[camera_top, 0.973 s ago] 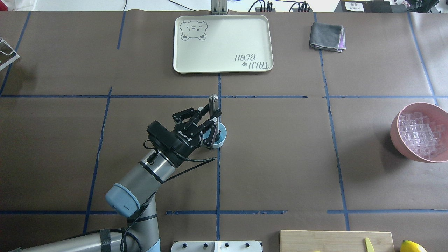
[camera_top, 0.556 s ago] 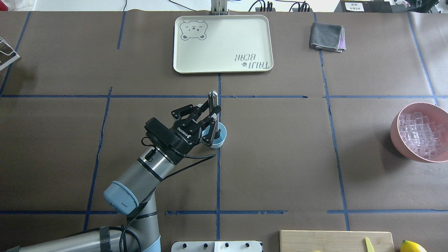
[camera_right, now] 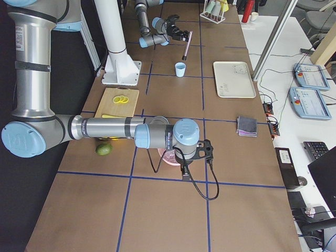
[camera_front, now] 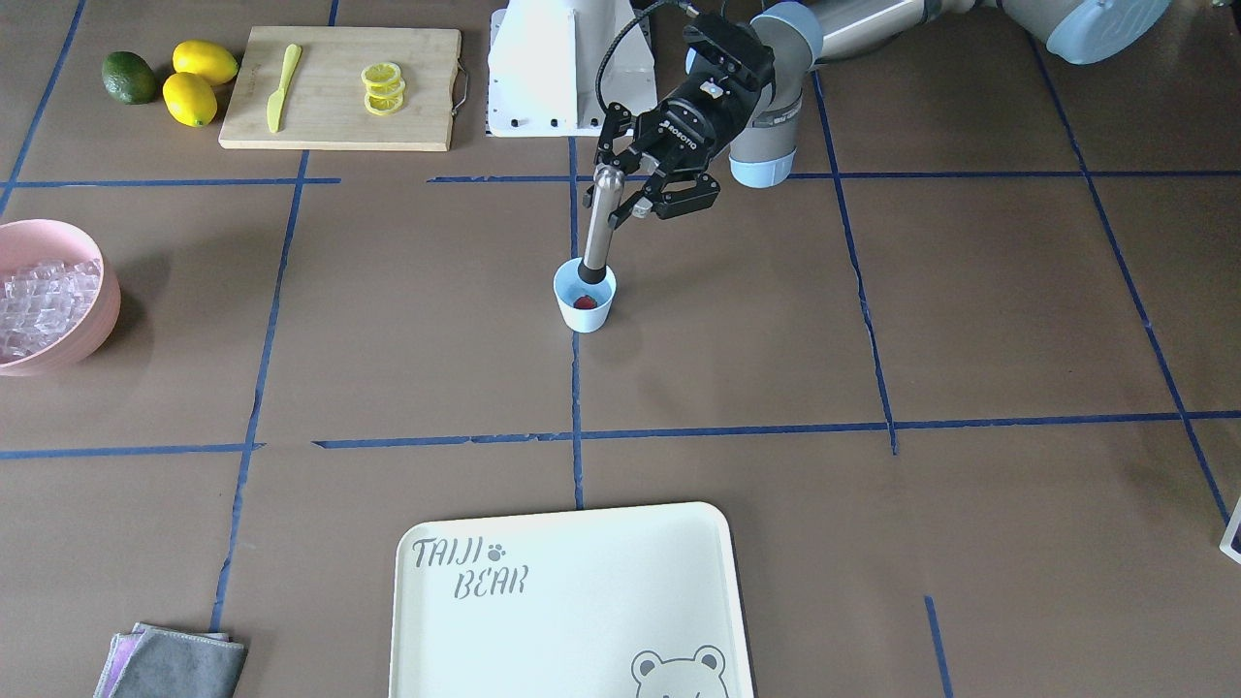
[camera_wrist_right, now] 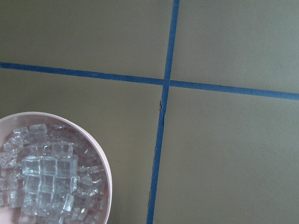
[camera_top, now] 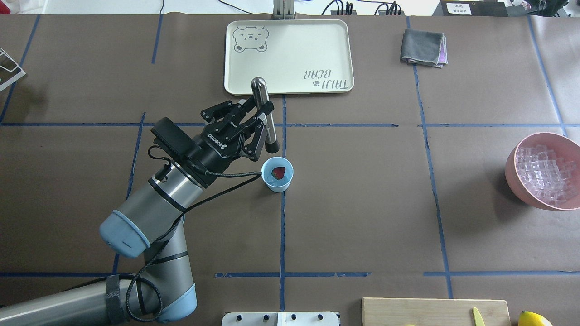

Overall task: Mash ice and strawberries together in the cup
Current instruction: 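Lift the pestle out of the cup and carry it back with the left gripper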

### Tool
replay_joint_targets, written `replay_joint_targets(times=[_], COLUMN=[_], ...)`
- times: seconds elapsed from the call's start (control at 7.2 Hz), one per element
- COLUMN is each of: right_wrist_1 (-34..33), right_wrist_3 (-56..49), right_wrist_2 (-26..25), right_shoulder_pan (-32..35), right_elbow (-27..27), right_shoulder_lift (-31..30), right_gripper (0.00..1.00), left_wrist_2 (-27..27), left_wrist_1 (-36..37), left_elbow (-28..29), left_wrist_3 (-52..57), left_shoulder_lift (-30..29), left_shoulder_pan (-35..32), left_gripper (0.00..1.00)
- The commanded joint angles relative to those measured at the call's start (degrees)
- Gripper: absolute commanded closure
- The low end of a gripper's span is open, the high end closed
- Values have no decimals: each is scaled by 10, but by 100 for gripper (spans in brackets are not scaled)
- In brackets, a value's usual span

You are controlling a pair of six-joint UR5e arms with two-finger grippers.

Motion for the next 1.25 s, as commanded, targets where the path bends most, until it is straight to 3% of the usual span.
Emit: replay_joint_targets(times=[0.0, 0.28, 0.56, 0.69, 1.11], right_wrist_1=[2, -1, 0, 1, 0], right_wrist_3=[1, 2, 2, 2, 2], right_wrist_2=[2, 2, 4, 4, 6], right_shoulder_pan=[1, 0, 0, 0, 0], right_elbow=[-2, -2, -2, -1, 1], right_shoulder_lift=[0, 2, 4, 6, 8], right_gripper=[0, 0, 0, 0, 0], left_wrist_2=[-95, -261, -449, -533, -717], left_wrist_1=[52, 75, 153, 197, 339], left_elbow=[-50, -53, -52, -42, -41], left_wrist_3=[-107, -281, -420, -451, -513], left_shoulder_lift=[54, 127, 180, 188, 235], left_shoulder_pan=[-67, -184, -299, -350, -448], left_gripper=[100, 100, 100, 100, 100])
